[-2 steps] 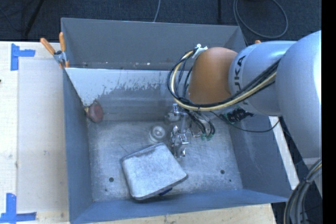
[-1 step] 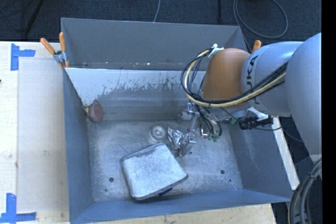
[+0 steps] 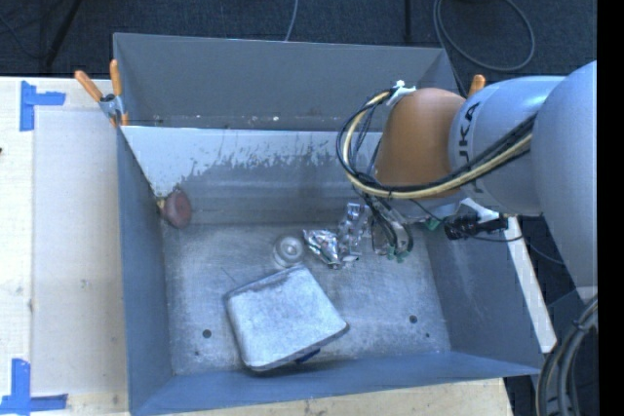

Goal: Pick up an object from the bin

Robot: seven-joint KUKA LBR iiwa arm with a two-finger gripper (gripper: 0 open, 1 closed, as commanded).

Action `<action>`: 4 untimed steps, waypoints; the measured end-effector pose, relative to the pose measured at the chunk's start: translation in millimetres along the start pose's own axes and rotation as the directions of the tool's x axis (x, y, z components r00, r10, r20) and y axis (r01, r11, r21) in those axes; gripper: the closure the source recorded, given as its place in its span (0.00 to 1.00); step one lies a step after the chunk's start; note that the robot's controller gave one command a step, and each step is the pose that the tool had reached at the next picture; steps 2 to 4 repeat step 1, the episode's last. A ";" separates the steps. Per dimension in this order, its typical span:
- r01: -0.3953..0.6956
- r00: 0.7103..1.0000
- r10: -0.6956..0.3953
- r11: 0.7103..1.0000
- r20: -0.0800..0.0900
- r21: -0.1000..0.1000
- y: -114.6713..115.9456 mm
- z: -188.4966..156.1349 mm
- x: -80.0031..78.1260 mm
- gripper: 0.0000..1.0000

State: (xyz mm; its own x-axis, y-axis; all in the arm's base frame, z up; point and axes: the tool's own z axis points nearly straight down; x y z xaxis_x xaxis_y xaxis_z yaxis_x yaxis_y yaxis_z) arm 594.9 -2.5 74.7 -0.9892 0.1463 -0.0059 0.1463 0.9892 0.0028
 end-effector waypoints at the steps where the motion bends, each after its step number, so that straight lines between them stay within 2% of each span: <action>1: 0.021 1.000 -0.021 1.000 0.004 0.001 8.5 -197.5 -1.5 1.00; 4: 0.021 1.000 -0.021 1.000 0.004 0.001 8.5 -197.5 -1.5 1.00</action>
Offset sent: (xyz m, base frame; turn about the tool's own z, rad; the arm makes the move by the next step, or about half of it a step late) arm -0.0005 0.0074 0.1928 -0.0156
